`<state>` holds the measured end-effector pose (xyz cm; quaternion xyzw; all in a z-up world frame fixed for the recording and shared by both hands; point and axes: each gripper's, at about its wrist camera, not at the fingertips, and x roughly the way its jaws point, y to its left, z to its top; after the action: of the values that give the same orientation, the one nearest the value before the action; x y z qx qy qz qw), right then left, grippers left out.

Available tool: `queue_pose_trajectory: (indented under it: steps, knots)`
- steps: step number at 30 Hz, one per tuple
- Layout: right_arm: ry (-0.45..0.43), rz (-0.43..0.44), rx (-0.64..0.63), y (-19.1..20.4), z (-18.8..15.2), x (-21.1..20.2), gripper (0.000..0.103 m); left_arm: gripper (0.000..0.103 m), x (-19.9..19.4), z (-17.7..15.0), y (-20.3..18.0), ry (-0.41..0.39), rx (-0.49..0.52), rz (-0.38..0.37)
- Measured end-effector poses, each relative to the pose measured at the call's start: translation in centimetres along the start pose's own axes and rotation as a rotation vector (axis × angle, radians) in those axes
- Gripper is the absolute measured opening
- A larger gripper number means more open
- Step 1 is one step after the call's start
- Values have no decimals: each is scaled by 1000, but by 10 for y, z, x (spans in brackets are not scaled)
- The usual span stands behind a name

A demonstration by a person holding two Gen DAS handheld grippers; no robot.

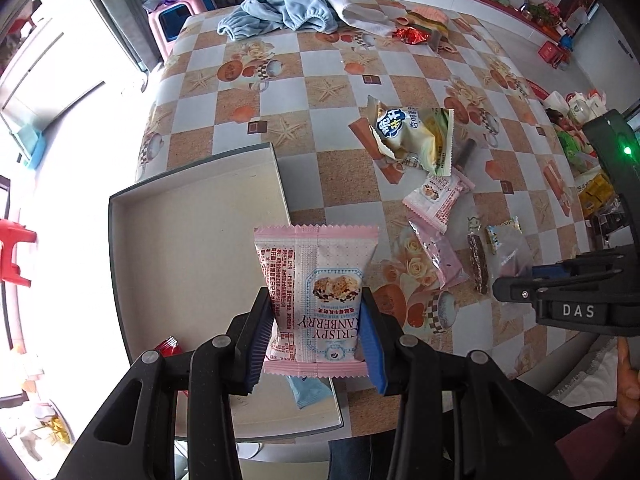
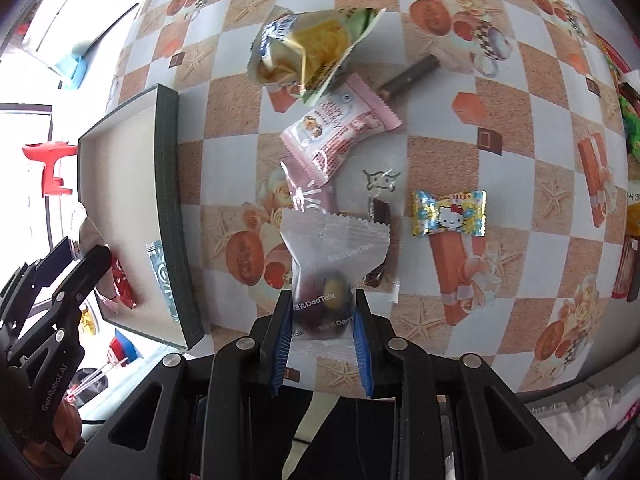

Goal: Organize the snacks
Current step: 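Carry the cookie packet and chocolate bag over the gray box with both tools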

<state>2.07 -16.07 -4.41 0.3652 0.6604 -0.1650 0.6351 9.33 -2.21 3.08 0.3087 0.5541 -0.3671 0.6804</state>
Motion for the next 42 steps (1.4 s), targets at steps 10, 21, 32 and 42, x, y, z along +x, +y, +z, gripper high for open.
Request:
queue_pose_trajectory:
  steps: [10, 21, 32, 42]
  knots:
    - [11, 3, -21, 10, 4, 1, 29, 45, -1, -3, 11, 0, -29, 6]
    - [15, -4, -34, 10, 5, 2, 29, 45, 0, -5, 15, 6, -39, 5]
    - [19, -11, -46, 16, 7, 5, 29, 45, 1, -7, 23, 6, -62, 9]
    - [21, -22, -79, 31, 11, 7, 29, 45, -1, -10, 38, 3, -96, 16]
